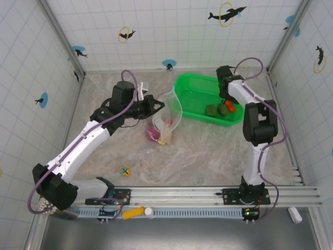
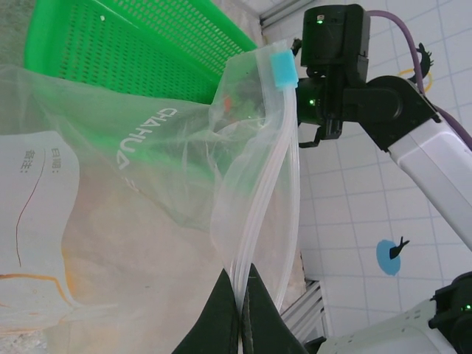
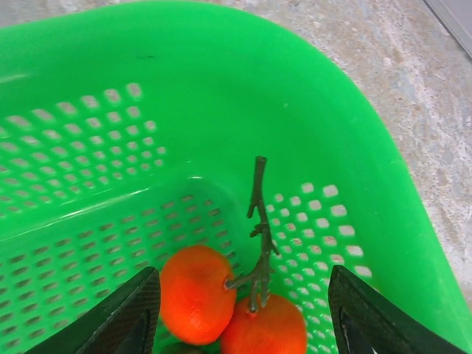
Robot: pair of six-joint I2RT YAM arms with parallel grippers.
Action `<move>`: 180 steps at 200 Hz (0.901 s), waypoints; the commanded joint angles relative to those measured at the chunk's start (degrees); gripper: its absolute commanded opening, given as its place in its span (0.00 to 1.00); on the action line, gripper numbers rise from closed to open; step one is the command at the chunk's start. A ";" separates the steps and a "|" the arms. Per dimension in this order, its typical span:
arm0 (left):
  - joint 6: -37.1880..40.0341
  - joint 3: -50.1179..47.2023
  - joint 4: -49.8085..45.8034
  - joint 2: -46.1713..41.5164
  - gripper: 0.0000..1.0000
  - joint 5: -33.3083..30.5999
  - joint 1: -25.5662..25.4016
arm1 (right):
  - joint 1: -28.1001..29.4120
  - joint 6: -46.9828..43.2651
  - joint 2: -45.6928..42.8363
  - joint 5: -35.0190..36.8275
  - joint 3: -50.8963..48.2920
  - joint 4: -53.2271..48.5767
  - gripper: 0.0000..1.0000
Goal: Place the food in the zip-top bag and seal the zipper
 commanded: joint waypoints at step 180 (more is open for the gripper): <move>2.04 3.98 -4.30 -0.51 0.00 -1.97 0.01 | -1.07 -1.53 1.68 -4.29 -0.64 10.53 0.09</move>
